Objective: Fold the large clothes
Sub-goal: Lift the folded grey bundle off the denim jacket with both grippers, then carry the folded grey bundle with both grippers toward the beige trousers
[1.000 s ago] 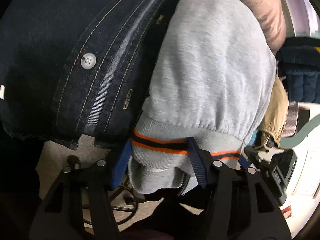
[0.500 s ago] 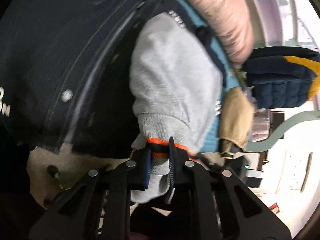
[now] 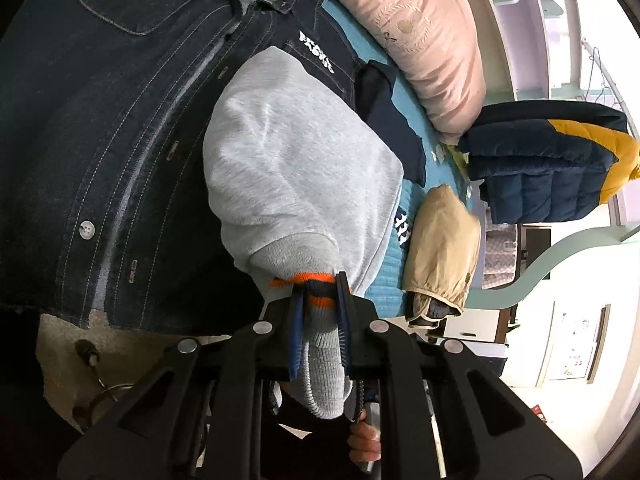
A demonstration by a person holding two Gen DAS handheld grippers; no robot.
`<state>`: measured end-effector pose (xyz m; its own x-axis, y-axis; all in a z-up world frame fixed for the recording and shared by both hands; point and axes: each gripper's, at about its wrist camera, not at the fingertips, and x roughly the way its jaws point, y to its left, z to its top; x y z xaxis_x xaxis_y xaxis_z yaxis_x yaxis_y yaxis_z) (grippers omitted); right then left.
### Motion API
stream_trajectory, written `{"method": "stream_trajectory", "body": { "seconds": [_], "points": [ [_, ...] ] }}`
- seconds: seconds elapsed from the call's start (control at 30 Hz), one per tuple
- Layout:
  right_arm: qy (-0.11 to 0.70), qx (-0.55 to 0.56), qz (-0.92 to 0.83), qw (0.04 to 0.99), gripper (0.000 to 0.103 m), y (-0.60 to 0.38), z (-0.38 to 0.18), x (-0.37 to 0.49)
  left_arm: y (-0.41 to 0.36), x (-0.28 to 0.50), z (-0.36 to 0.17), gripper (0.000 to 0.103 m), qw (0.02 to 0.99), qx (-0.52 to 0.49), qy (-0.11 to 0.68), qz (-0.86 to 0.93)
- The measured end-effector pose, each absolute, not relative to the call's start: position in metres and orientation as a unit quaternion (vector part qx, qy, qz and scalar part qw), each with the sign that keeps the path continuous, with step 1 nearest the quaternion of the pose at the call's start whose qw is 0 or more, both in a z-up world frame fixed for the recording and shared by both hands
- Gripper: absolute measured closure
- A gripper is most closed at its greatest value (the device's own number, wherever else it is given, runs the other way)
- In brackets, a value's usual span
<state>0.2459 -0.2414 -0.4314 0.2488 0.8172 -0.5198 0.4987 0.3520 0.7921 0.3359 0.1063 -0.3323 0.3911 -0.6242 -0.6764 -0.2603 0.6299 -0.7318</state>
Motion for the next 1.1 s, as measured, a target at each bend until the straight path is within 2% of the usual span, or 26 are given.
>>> {"method": "stream_trajectory", "body": {
  "seconds": [0.13,0.23,0.3,0.33,0.37,0.47,0.53,0.67,0.8,0.87,0.93,0.97,1.1],
  "points": [
    [0.596,0.558,0.125,0.564,0.028,-0.238,-0.44,0.243,0.103,0.341,-0.333,0.09,0.726,-0.411,0.536,-0.129],
    [0.587,0.578,0.132,0.551,0.028,-0.238,-0.45,0.241,0.103,0.343,-0.332,0.09,0.727,-0.41,0.536,-0.132],
    [0.578,0.586,0.139,0.551,0.033,-0.238,-0.449,0.24,0.104,0.343,-0.331,0.09,0.727,-0.408,0.536,-0.135],
    [0.577,0.579,0.142,0.558,0.039,-0.238,-0.446,0.239,0.105,0.342,-0.331,0.09,0.728,-0.404,0.537,-0.135],
    [0.572,0.578,0.151,0.562,0.056,-0.237,-0.444,0.239,0.105,0.342,-0.332,0.09,0.728,-0.402,0.538,-0.136],
    [0.559,0.576,0.169,0.573,0.074,-0.236,-0.434,0.239,0.106,0.338,-0.334,0.09,0.731,-0.387,0.545,-0.136],
    [0.549,0.576,0.173,0.58,0.082,-0.234,-0.431,0.238,0.107,0.336,-0.335,0.089,0.729,-0.377,0.555,-0.136],
    [0.532,0.553,0.188,0.613,0.086,-0.236,-0.408,0.238,0.108,0.328,-0.333,0.088,0.735,-0.316,0.587,-0.124],
    [0.497,0.524,0.205,0.661,0.087,-0.251,-0.367,0.236,0.105,0.321,-0.323,0.075,0.735,-0.248,0.614,-0.147],
    [0.488,0.514,0.195,0.677,0.088,-0.27,-0.355,0.236,0.105,0.32,-0.308,0.07,0.754,-0.213,0.603,-0.151],
    [0.491,0.498,0.179,0.693,0.088,-0.292,-0.347,0.238,0.104,0.325,-0.292,0.056,0.761,-0.203,0.592,-0.174],
    [0.498,0.481,0.167,0.702,0.088,-0.302,-0.346,0.241,0.103,0.332,-0.282,0.045,0.77,-0.194,0.58,-0.18],
    [0.512,0.435,0.125,0.73,0.089,-0.331,-0.343,0.255,0.081,0.369,-0.267,0.043,0.794,-0.165,0.549,-0.203]
  ]
}}
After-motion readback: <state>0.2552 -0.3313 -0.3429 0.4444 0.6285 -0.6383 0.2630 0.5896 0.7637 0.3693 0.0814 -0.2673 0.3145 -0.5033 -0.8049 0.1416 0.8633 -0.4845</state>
